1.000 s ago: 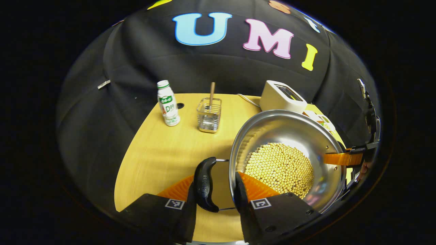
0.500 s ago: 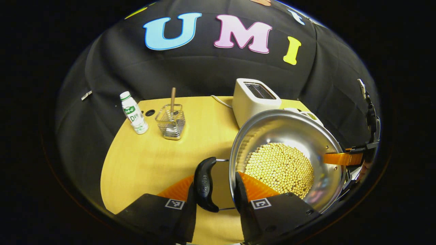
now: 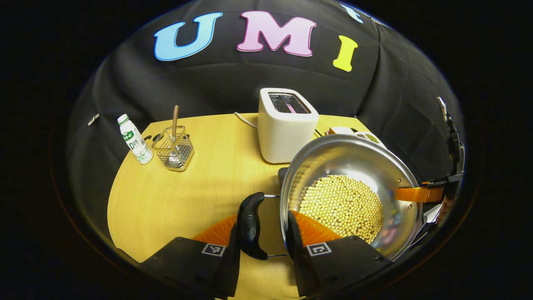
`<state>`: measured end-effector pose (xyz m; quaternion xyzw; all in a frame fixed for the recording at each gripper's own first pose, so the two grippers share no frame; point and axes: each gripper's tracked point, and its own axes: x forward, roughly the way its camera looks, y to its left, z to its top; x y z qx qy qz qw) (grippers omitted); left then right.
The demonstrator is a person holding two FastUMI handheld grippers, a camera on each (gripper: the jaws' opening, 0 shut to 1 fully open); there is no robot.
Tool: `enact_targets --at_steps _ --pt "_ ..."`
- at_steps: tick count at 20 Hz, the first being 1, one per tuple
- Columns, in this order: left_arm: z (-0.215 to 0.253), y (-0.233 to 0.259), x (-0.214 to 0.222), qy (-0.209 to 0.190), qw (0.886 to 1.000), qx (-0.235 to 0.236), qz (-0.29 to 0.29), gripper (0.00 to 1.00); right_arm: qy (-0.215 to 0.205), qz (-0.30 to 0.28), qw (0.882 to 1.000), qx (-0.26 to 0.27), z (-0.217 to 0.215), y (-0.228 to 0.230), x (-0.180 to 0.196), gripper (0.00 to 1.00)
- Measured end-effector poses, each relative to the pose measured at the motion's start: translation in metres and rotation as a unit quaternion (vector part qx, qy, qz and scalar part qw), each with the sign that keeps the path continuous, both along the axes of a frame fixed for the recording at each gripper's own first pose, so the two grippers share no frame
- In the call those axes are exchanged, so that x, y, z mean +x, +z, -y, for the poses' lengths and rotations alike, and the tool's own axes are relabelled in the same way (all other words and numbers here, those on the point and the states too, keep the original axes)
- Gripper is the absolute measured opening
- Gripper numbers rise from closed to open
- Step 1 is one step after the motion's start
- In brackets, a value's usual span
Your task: First push the handle of the pot to place it horizontally, then grasp the pot with both hands and set it on the induction cooktop.
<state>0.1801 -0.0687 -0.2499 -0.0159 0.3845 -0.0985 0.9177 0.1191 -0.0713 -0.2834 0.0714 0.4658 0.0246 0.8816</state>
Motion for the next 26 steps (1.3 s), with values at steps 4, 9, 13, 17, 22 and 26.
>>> enact_targets --at_steps 4,9,13,17,22,26 --pt "0.020 -0.014 0.004 0.004 1.000 -0.003 -0.004 0.56 0.001 -0.005 1.000 -0.002 0.018 -0.012 0.007 0.51" --pt "0.030 -0.027 0.015 0.006 1.000 0.002 -0.004 0.56 0.002 -0.011 1.000 0.004 0.026 -0.026 0.016 0.51" --pt "0.031 -0.035 0.018 0.011 1.000 0.004 -0.006 0.56 0.005 -0.018 1.000 0.004 0.026 -0.034 0.020 0.51" --pt "0.030 -0.043 0.021 0.011 1.000 0.000 -0.006 0.56 0.005 -0.017 1.000 -0.002 0.026 -0.036 0.021 0.51" --pt "0.031 -0.049 0.021 0.007 1.000 -0.005 -0.002 0.58 0.002 -0.016 1.000 -0.001 0.028 -0.040 0.019 0.51" --pt "0.031 -0.049 0.021 0.007 1.000 -0.004 -0.003 0.57 -0.001 -0.016 1.000 0.001 0.027 -0.040 0.019 0.51"
